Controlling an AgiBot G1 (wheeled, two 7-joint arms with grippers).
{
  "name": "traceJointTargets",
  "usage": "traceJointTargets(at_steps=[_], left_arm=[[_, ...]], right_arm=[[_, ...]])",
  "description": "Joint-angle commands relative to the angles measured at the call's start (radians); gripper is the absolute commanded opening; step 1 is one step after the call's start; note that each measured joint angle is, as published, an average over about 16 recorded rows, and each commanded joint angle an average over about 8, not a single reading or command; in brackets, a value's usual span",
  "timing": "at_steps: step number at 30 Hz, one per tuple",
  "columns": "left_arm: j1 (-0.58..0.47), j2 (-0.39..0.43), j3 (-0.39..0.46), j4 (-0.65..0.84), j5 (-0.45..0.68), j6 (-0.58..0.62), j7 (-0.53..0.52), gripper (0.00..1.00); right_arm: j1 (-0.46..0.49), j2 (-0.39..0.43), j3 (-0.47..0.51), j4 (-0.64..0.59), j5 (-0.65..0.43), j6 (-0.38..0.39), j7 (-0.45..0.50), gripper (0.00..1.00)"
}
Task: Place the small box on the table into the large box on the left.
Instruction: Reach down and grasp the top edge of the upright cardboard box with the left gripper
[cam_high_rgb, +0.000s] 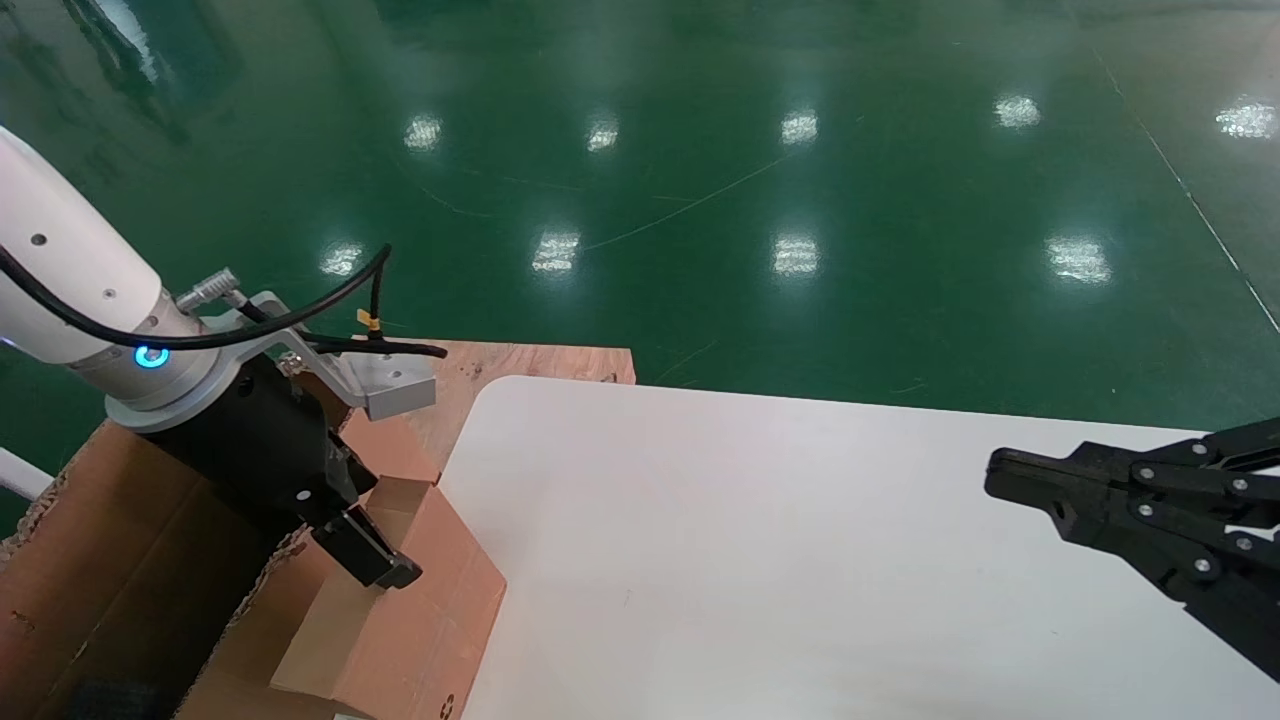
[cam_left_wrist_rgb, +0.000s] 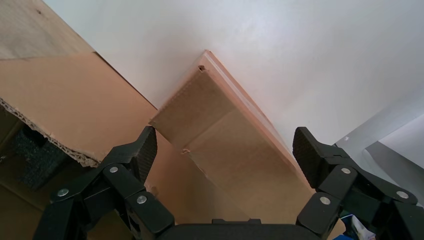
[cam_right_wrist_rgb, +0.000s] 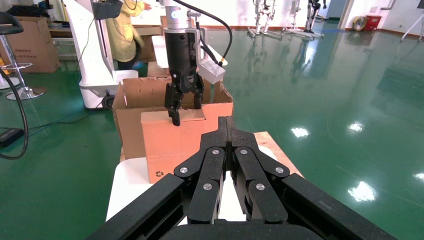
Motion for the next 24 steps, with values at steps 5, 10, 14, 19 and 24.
traceJointTargets(at_steps=[5, 10, 14, 19, 24], left_arm=[[-0.016, -0.005, 0.028, 0.001, 0.001, -0.003, 0.002, 1.00], [-0.029, -0.007, 0.050, 0.001, 0.011, -0.007, 0.001, 1.00], [-0.037, -0.004, 0.064, 0.000, 0.012, -0.010, -0.001, 1.00], [-0.045, 0.000, 0.079, 0.000, 0.004, -0.011, -0.002, 1.00], [-0.050, 0.003, 0.093, -0.001, -0.006, -0.014, 0.002, 1.00]], right_arm=[[0.000, 0.000, 0.000, 0.000, 0.000, 0.000, 0.000, 0.00], [0.000, 0.000, 0.000, 0.000, 0.000, 0.000, 0.000, 0.00], [0.000, 0.000, 0.000, 0.000, 0.000, 0.000, 0.000, 0.00], [0.000, 0.000, 0.000, 0.000, 0.000, 0.000, 0.000, 0.00], [0.000, 0.000, -0.001, 0.000, 0.000, 0.000, 0.000, 0.00]])
